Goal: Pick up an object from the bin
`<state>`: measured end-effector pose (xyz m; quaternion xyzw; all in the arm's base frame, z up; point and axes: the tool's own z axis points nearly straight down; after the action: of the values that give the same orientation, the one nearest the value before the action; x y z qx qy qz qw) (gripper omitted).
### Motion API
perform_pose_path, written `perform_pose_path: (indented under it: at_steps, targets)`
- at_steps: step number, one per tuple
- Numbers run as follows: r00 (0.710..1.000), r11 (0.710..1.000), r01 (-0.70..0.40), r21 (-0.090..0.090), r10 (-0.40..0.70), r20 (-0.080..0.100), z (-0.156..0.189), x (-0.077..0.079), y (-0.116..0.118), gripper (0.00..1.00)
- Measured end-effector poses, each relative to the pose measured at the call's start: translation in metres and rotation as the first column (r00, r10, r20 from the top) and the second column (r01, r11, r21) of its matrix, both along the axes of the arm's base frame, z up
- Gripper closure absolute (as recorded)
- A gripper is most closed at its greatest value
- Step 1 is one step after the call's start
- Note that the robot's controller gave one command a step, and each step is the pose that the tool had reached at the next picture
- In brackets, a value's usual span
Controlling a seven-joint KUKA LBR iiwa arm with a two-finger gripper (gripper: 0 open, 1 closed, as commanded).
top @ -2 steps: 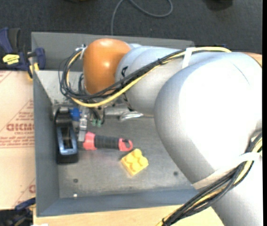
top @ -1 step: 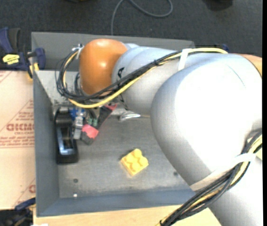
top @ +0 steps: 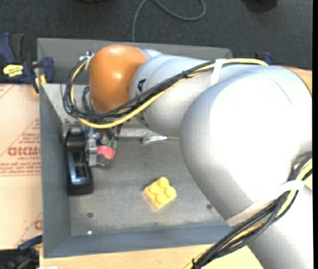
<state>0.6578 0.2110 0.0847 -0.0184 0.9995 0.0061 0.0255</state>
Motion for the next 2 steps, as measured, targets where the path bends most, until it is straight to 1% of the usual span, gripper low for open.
perform_pose_path:
  at_steps: [1,2]
  targets:
    - [0.999,0.999,0.042,0.007,-0.042,0.027,-0.0028,-0.0009,0.0115,1.0]
    - [0.999,0.999,0.042,0.007,-0.042,0.027,-0.0028,-0.0009,0.0115,1.0]
